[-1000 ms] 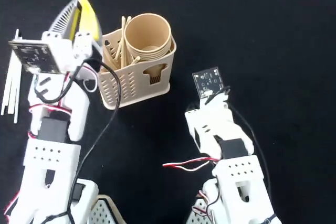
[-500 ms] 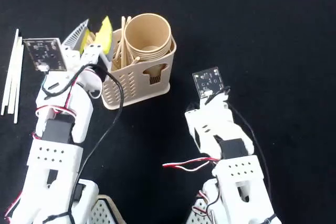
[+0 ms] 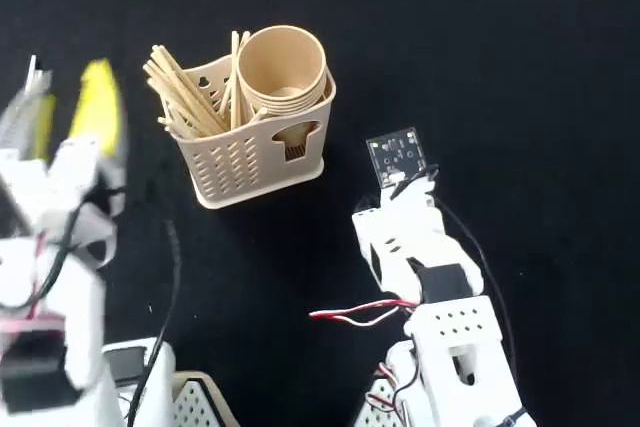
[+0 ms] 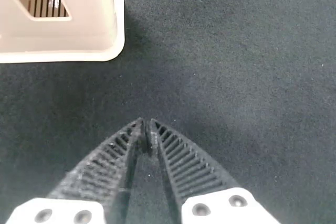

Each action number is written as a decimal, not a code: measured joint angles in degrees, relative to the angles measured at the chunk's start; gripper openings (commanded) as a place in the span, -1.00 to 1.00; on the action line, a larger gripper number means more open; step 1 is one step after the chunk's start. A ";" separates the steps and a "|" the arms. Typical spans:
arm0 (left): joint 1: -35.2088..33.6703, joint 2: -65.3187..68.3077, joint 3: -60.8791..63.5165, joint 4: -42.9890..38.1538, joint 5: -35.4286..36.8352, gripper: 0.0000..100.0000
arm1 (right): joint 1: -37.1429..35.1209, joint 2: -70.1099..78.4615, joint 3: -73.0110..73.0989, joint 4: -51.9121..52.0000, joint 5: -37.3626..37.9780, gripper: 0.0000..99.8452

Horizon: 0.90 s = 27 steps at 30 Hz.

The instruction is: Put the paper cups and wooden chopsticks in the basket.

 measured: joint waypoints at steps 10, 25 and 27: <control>-23.38 16.00 -0.62 7.82 -11.69 -0.64 | 0.09 0.00 0.00 0.00 0.00 -0.97; -27.52 66.99 -20.13 10.73 -22.42 -0.65 | 0.09 0.00 0.00 0.00 0.00 -0.97; -27.25 72.70 -26.11 14.24 -22.59 -0.65 | 0.09 0.00 0.00 0.00 0.00 -0.97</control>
